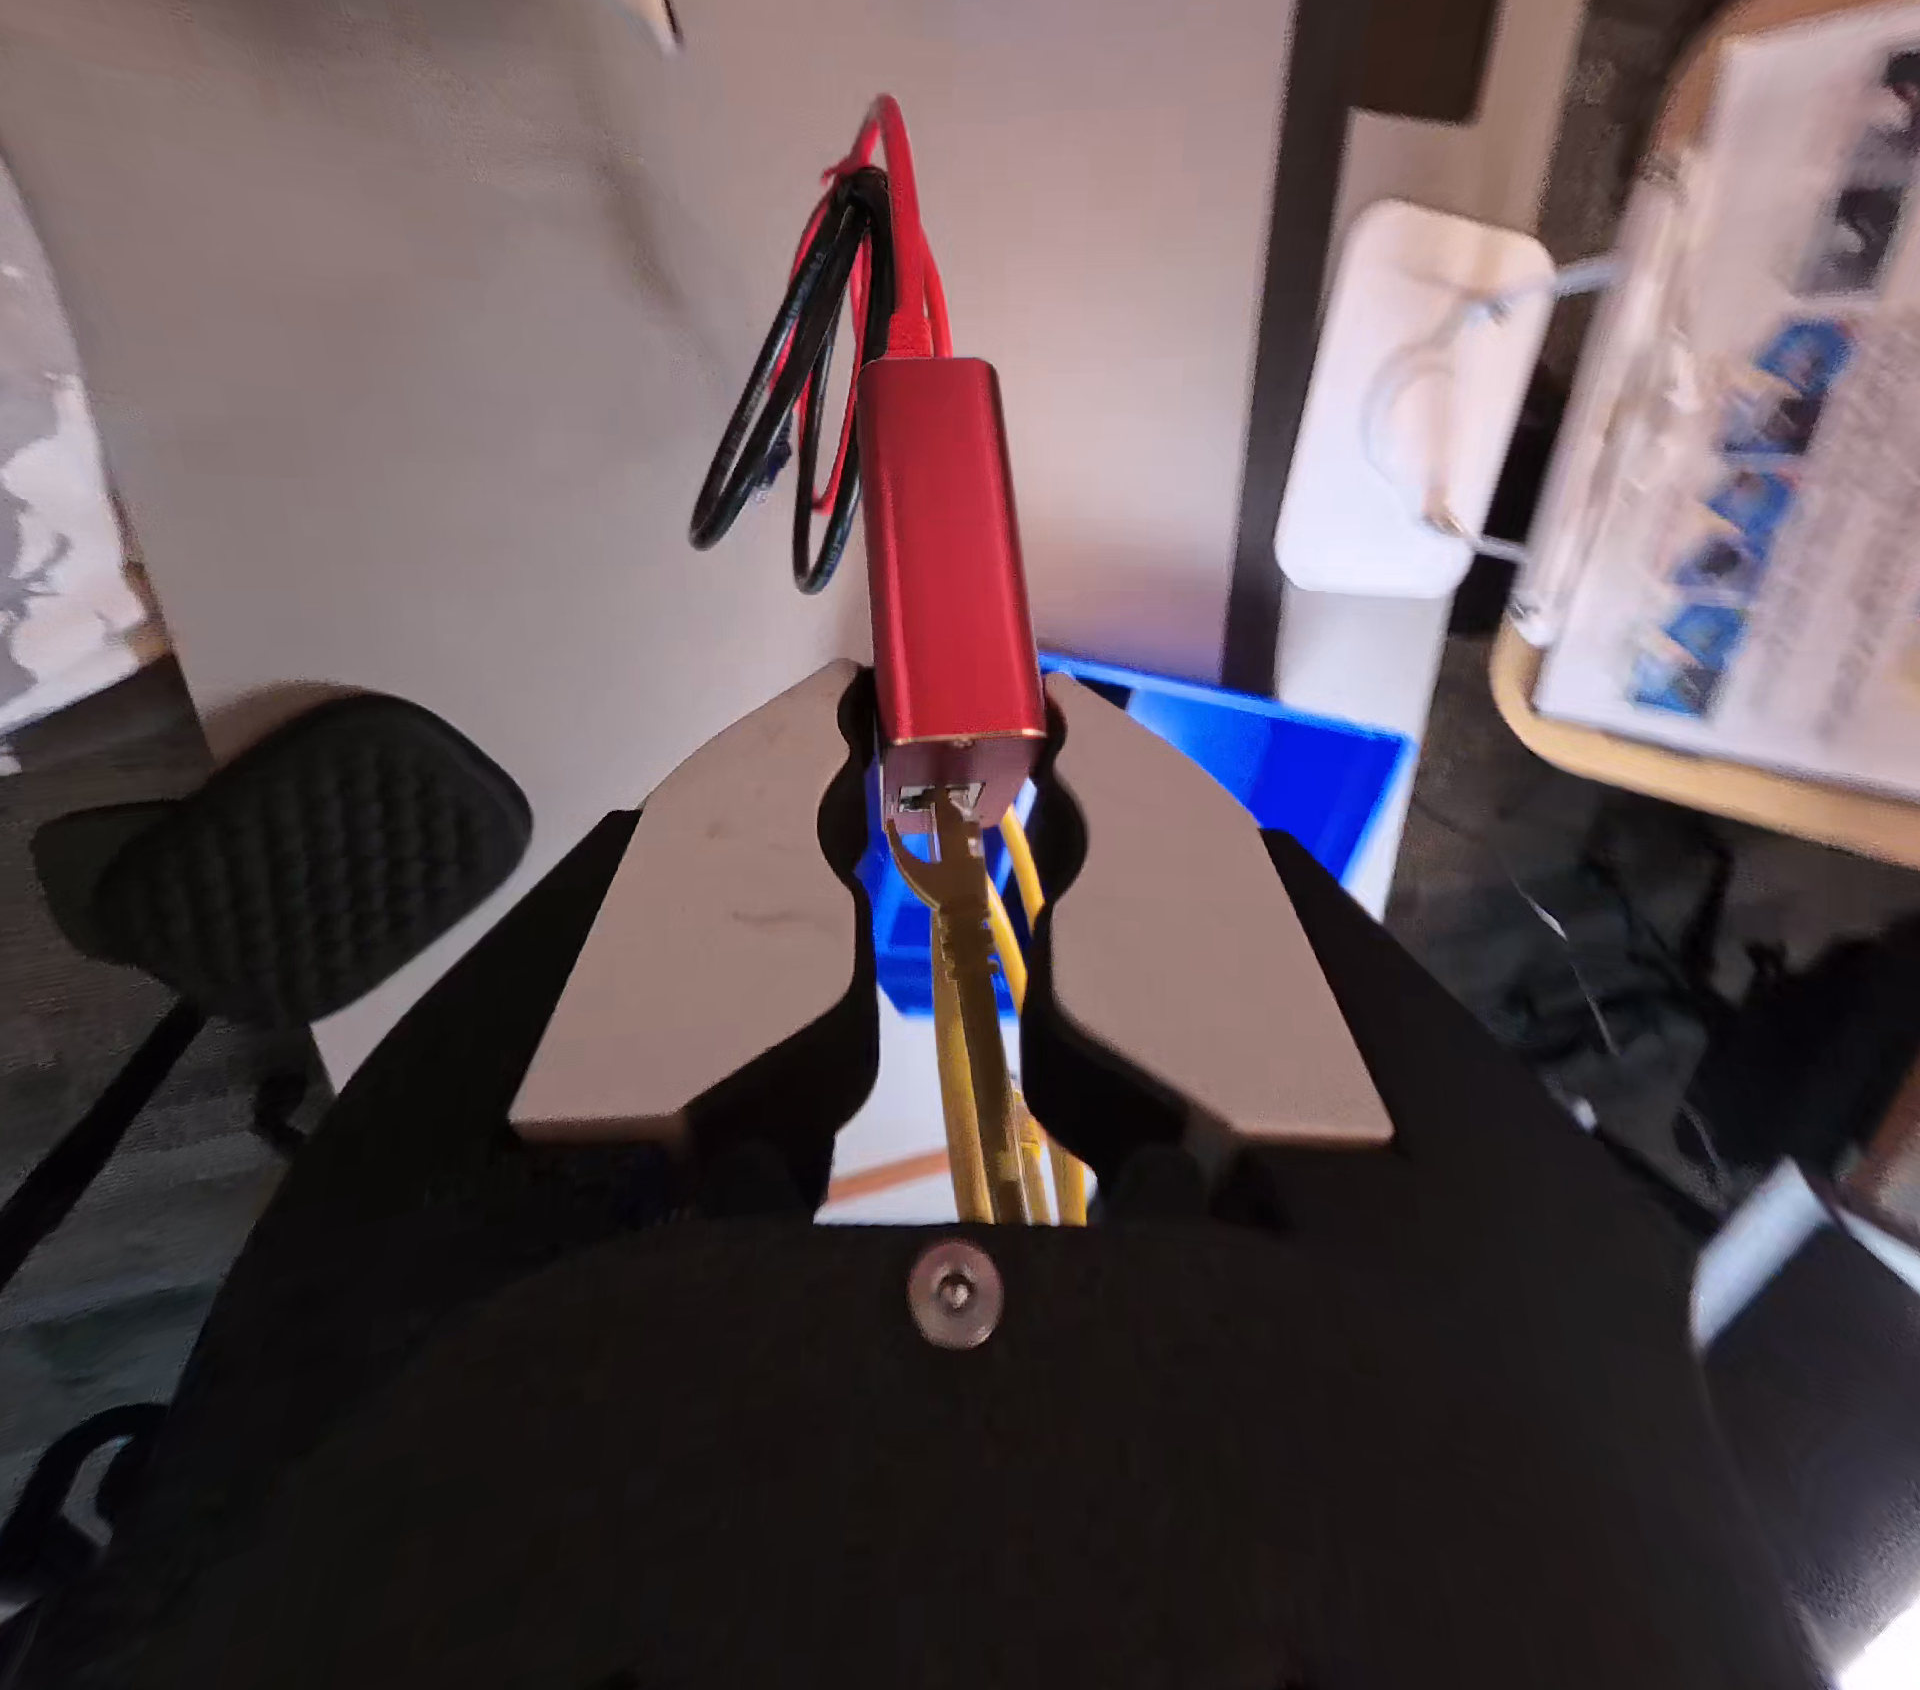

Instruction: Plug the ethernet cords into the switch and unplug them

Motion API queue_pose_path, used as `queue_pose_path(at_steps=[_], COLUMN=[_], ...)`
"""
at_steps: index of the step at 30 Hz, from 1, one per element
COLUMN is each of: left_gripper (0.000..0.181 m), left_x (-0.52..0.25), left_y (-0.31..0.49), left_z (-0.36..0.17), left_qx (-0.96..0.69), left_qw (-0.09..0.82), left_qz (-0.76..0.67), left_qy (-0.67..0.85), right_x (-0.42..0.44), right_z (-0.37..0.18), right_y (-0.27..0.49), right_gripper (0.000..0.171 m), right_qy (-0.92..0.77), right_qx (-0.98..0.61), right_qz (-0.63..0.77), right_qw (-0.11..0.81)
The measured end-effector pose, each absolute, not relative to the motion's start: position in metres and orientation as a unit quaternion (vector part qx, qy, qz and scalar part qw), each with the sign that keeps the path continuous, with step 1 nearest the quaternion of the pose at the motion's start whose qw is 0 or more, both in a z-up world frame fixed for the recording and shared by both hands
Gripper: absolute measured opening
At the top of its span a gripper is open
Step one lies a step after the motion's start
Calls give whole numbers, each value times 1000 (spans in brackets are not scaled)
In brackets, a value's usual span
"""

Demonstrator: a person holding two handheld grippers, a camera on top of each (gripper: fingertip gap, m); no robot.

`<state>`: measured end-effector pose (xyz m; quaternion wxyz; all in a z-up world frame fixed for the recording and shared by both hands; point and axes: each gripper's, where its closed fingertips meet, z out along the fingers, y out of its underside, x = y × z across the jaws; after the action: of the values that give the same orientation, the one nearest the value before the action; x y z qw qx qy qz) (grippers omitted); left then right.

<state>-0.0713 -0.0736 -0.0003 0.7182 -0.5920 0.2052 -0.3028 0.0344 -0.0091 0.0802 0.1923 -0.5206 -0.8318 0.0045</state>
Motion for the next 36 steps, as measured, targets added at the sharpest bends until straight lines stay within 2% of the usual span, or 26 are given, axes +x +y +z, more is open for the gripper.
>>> queue_pose_path(at_steps=[1, 6, 10, 22, 29, 36], left_gripper=[43, 42, 41, 39, 38, 36], left_x=[-79, -87, -81, -69, -67, -64], left_y=[-71, -60, -57, -51, -46, -45], left_z=[-1, -14, -21, -41, -55, -58], left_qx=[-594, -612, -621, -642, -655, -659], left_qw=[720, 698, 687, 664, 646, 639], left_qz=[-303, -337, -341, -338, -351, -354], left_qy=[191, 157, 162, 179, 174, 176], right_x=[41, 84, 117, 126, 102, 104], right_z=[96, 152, 155, -5, -58, -101], right_y=[3, 72, 128, 265, 306, 305], right_gripper=[27, 27, 27, 27, 26, 28], right_qy=[-822, -757, -707, -646, -661, -655], right_qx=[-534, -605, -651, -722, -659, -697], right_qz=[-9, -109, -165, -156, -272, -168], right_qw=[199, 220, 221, 191, 234, 238])
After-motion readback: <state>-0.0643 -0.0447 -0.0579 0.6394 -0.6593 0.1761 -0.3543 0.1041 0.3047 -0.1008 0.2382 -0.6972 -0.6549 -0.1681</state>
